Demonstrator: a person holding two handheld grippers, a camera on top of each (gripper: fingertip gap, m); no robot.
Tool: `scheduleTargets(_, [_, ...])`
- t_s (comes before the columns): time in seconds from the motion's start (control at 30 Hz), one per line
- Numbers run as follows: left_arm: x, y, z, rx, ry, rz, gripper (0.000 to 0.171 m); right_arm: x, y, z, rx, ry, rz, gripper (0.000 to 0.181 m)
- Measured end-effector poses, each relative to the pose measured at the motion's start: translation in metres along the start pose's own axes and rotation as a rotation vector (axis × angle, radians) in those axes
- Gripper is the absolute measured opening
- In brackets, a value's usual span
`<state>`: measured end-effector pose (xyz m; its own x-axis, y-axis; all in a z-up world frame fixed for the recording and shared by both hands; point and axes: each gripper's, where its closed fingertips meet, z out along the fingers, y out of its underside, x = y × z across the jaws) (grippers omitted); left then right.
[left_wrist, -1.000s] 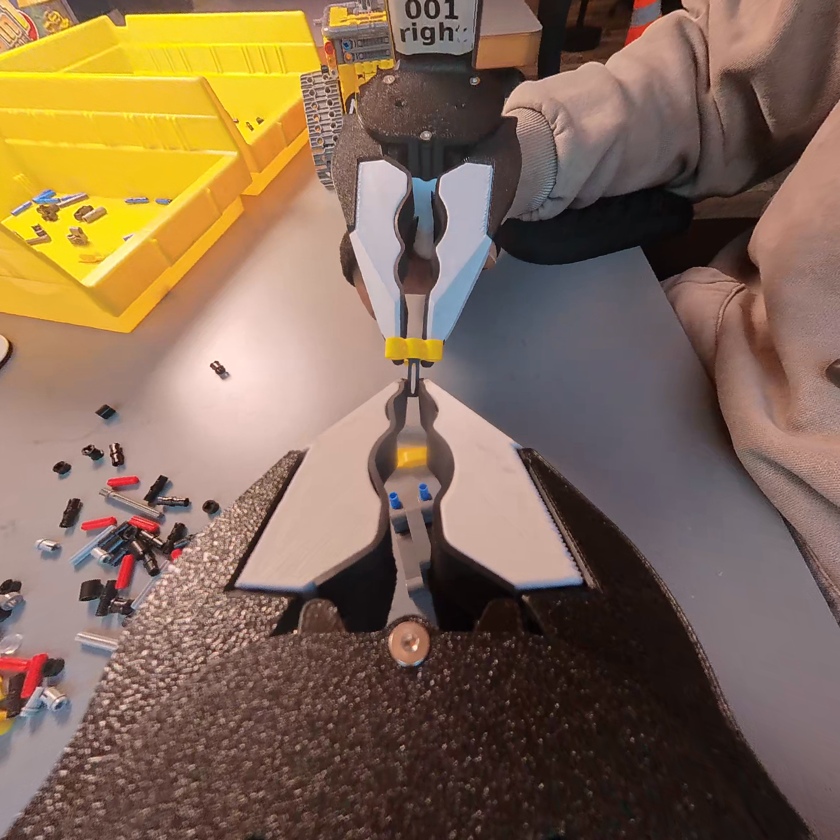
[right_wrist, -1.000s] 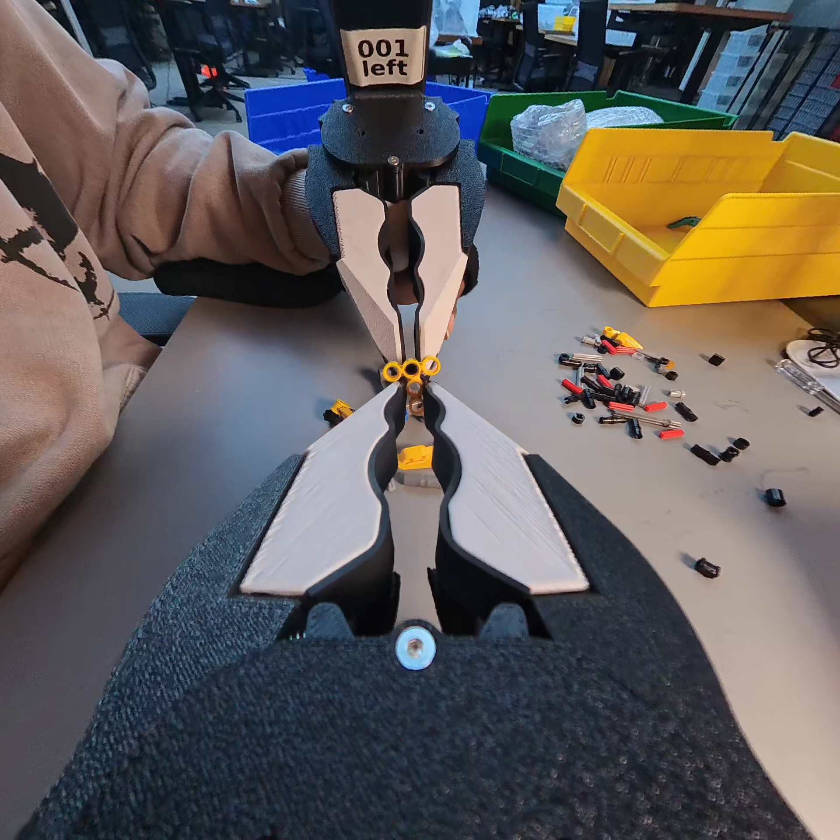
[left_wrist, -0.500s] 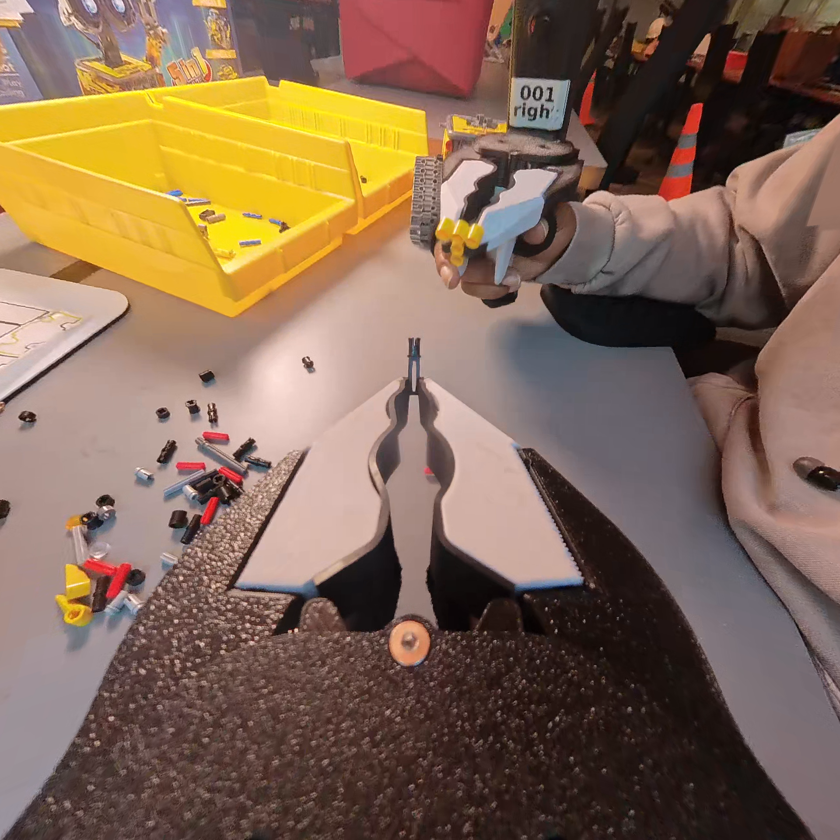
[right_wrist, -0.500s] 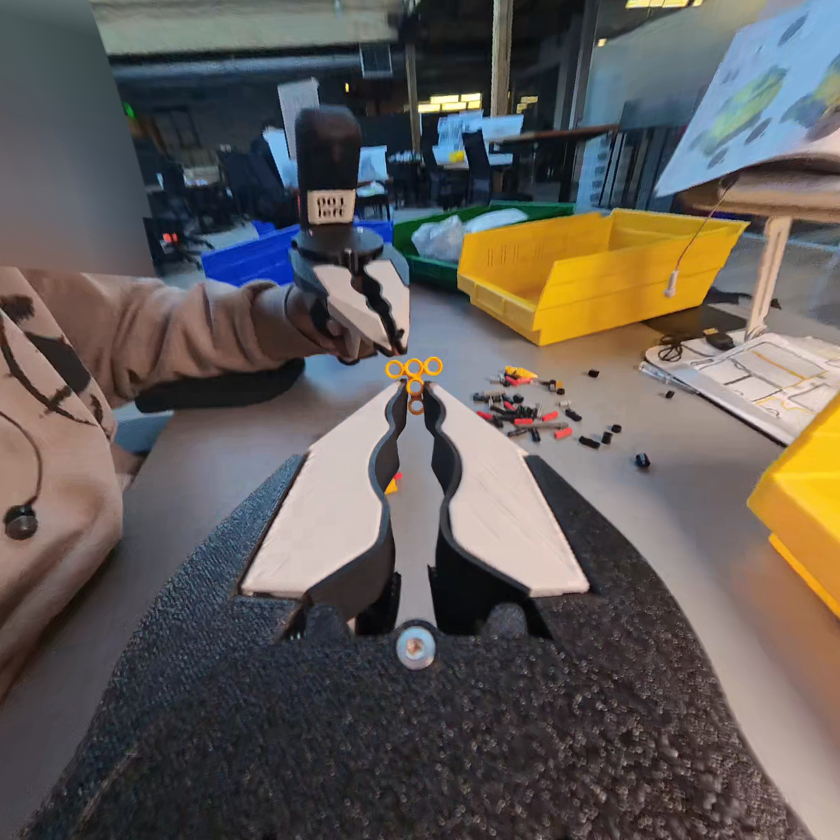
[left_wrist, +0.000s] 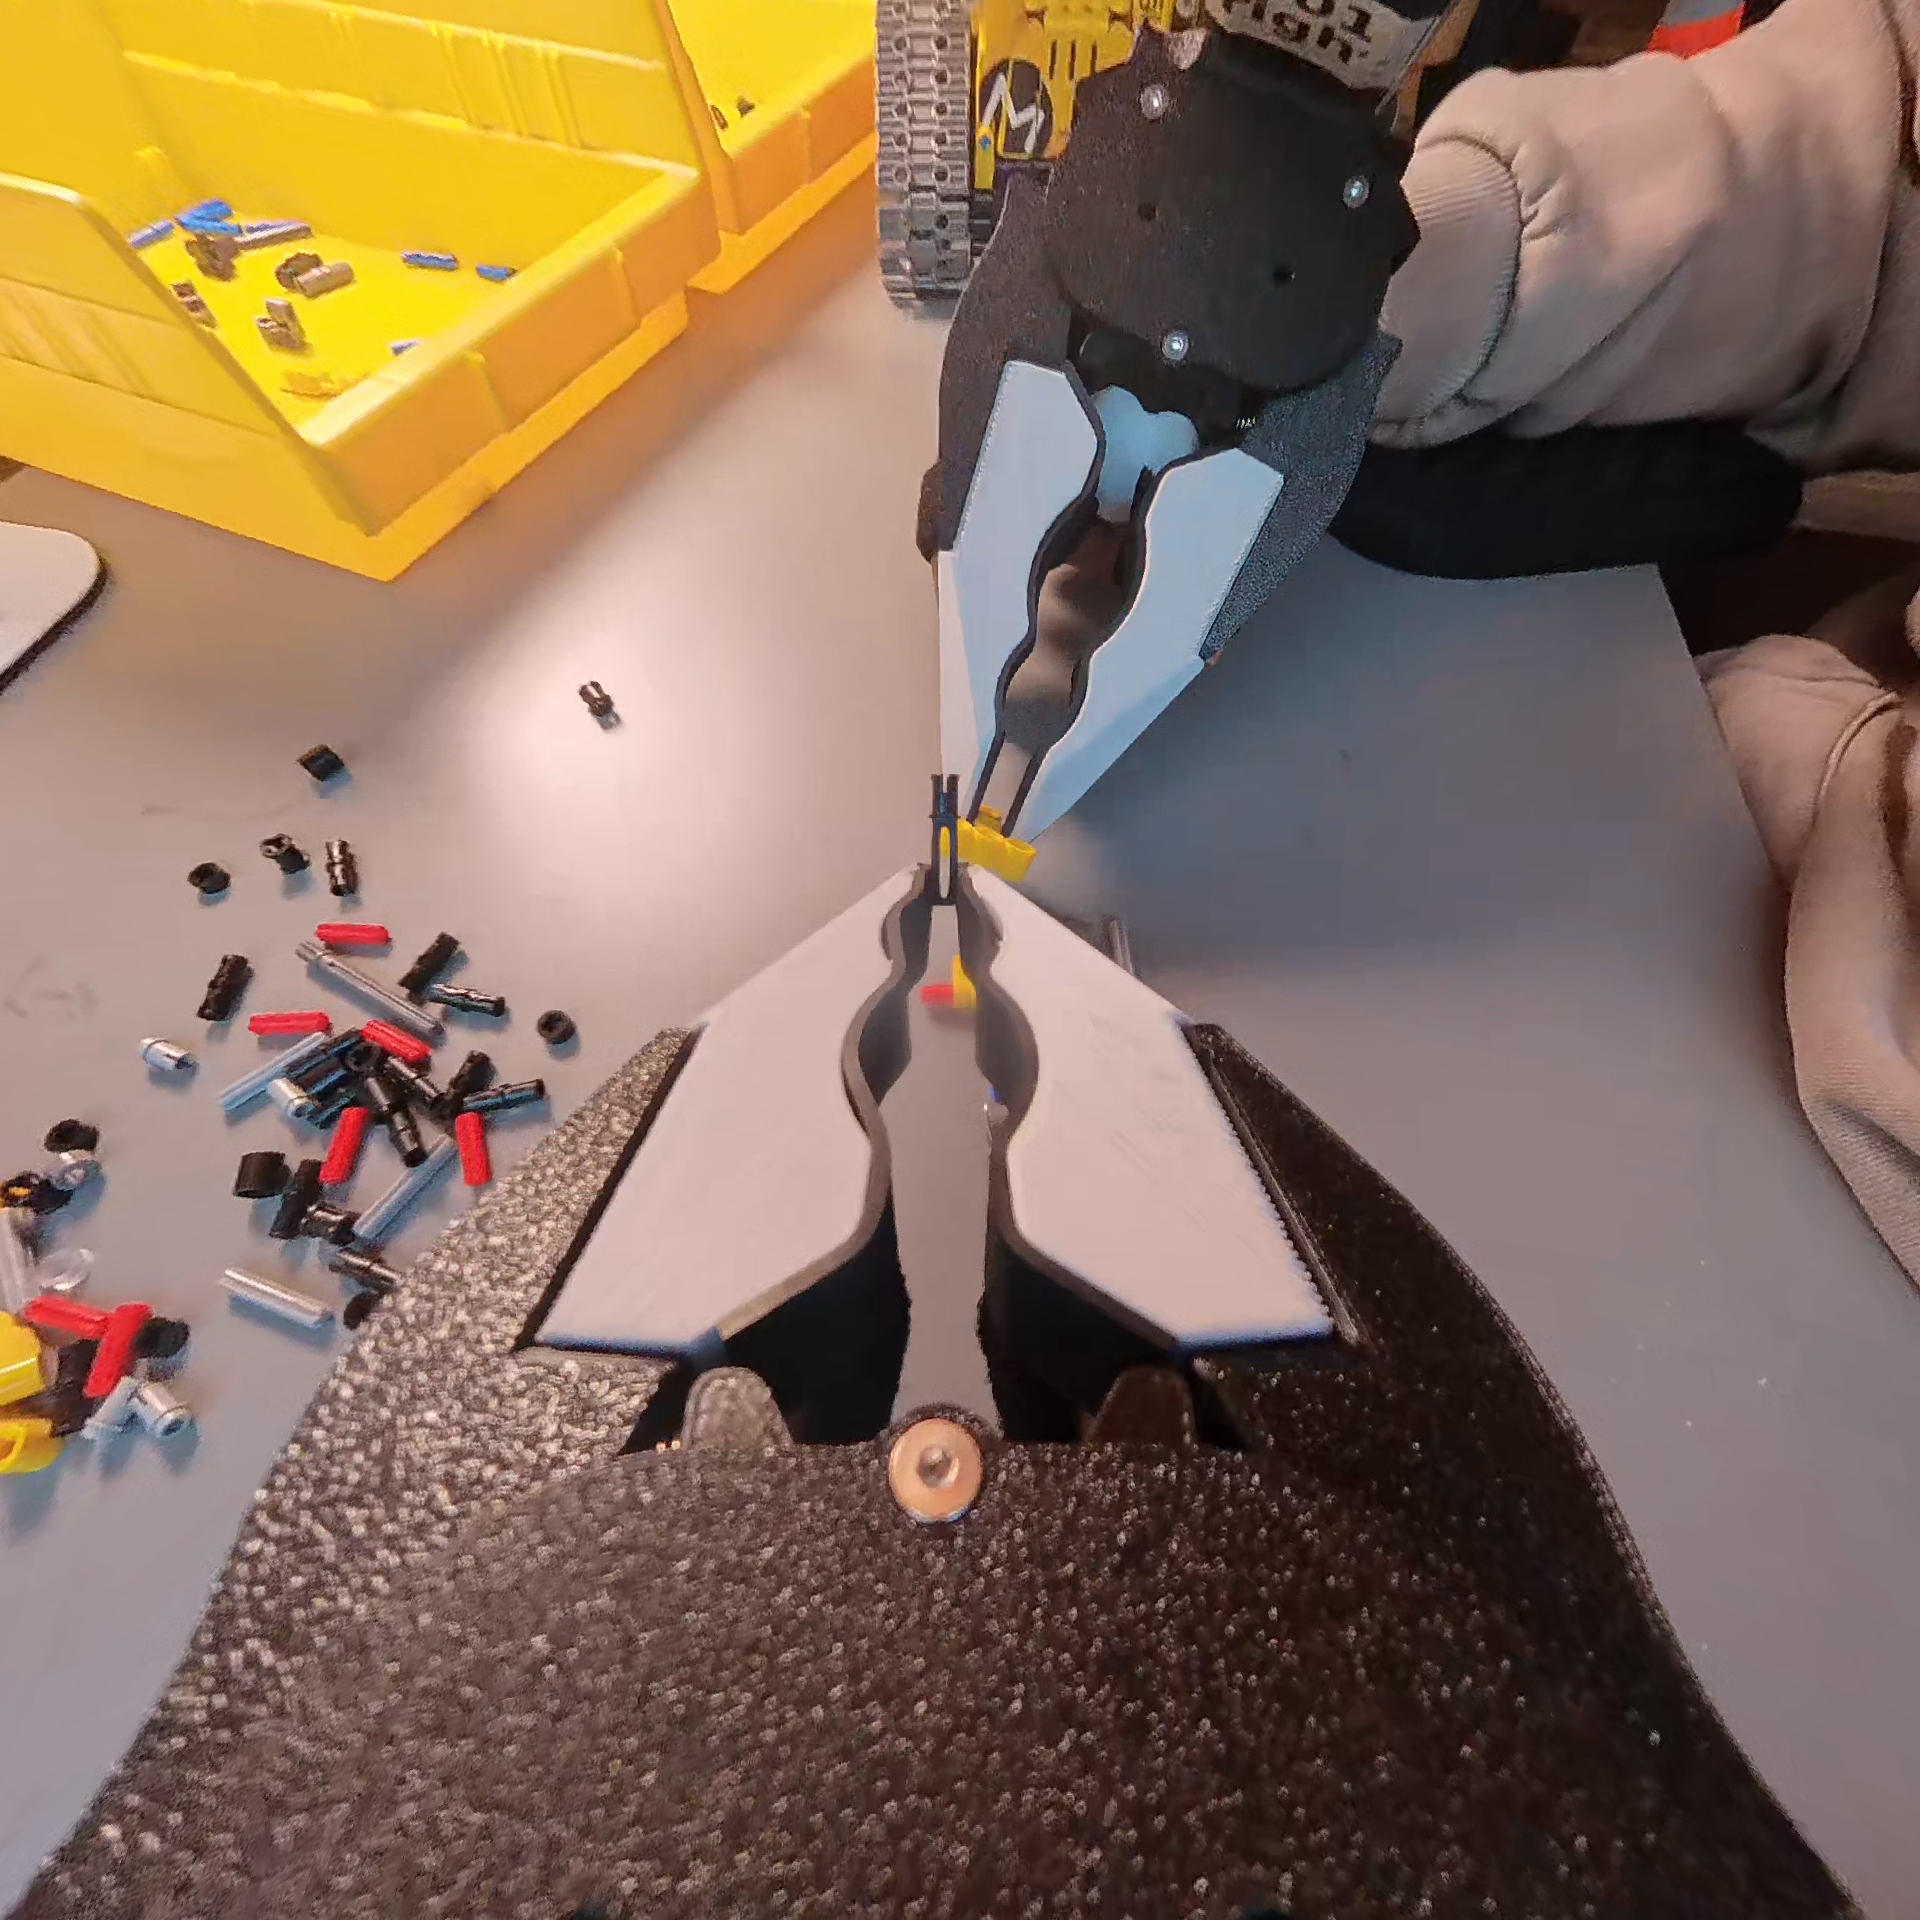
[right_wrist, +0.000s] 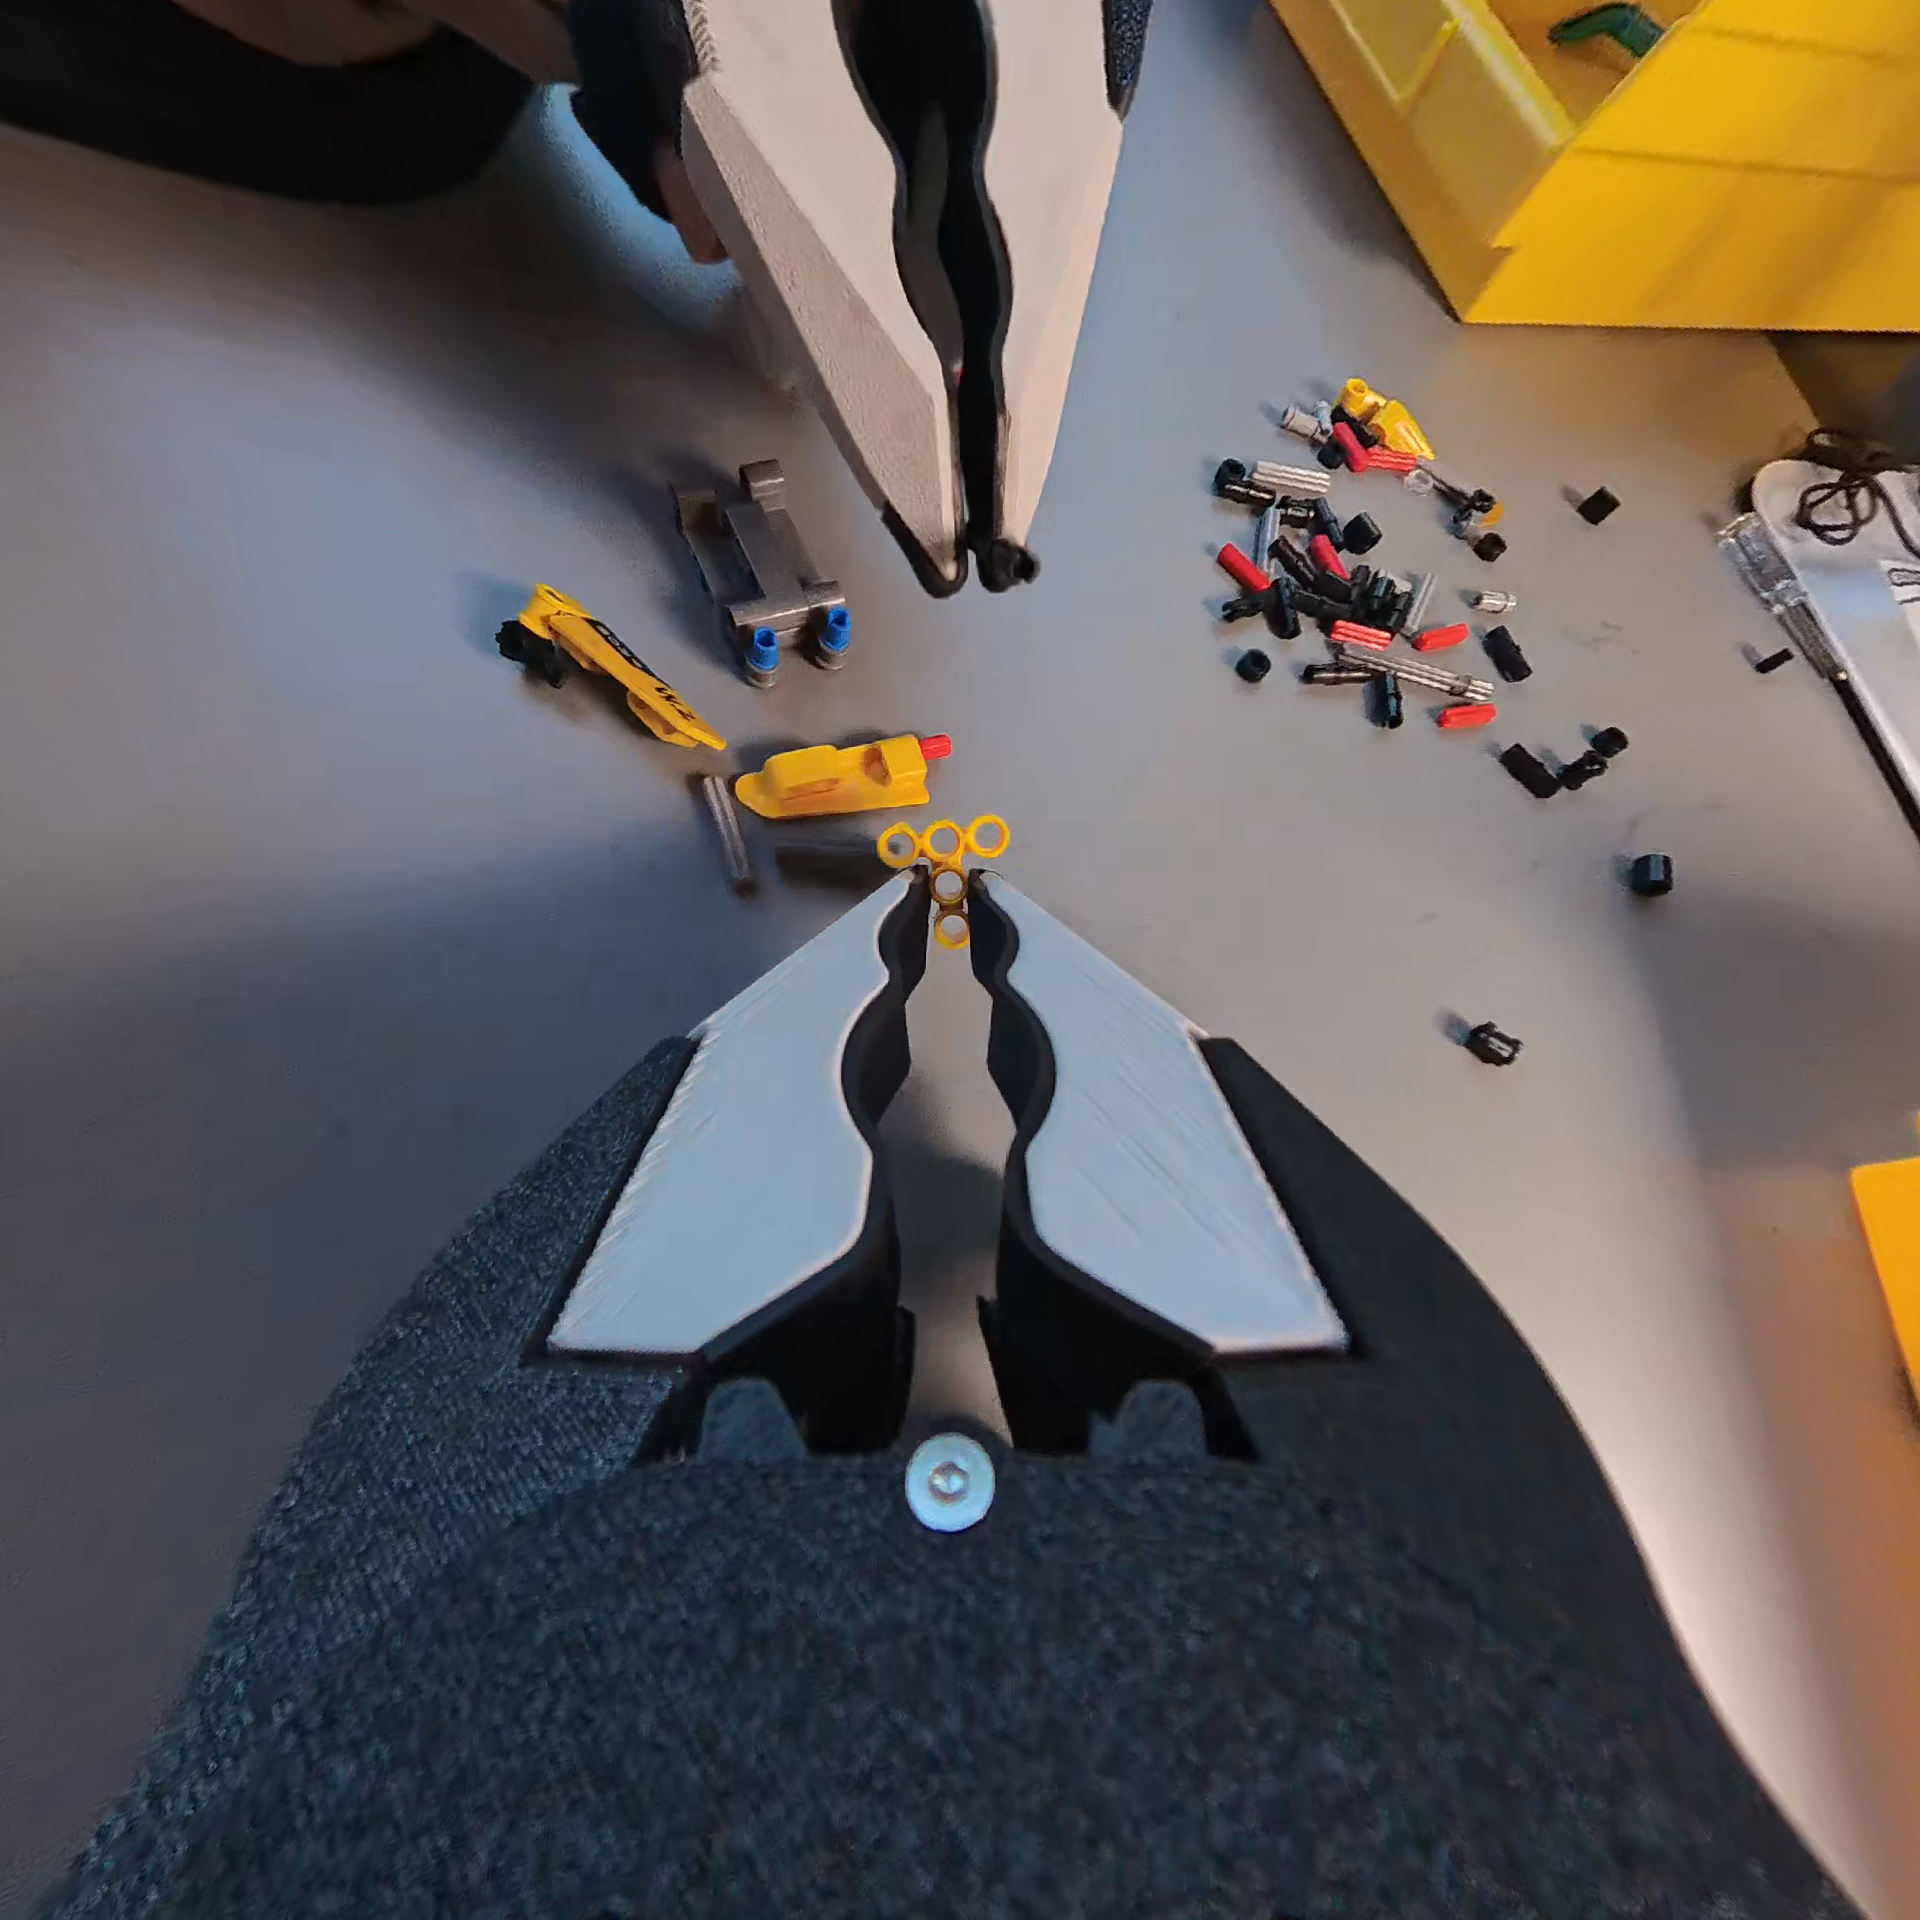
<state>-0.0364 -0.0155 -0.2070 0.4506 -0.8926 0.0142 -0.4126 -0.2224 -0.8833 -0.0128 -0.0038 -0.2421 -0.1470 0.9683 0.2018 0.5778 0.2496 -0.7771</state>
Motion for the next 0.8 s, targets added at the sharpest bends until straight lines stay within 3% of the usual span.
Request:
scheduleTargets(0.33, [0.01,0.013,0.015,-0.081,0.022,0.043,0.004,-0.008,0.001,0.007,-0.028,-0.004,-0.063,0.006])
scheduleTargets(0.4, [0.01,0.014,0.016,-0.087,0.022,0.043,0.004,-0.008,0.001,0.007,-0.028,-0.004,-0.067,0.017])
scheduleTargets(0.53, [0.011,0.015,0.017,-0.091,0.018,0.058,0.004,-0.008,-0.015,0.0,0.074,0.004,-0.076,0.02])
scheduleTargets(0.7, [0.015,0.013,0.018,-0.087,0.023,0.09,0.004,-0.01,-0.032,-0.008,0.179,-0.016,-0.05,0.018])
scheduleTargets(0.8, [0.018,0.013,0.018,-0.085,0.04,0.088,0.004,-0.01,-0.033,-0.008,0.182,-0.017,-0.056,0.004])
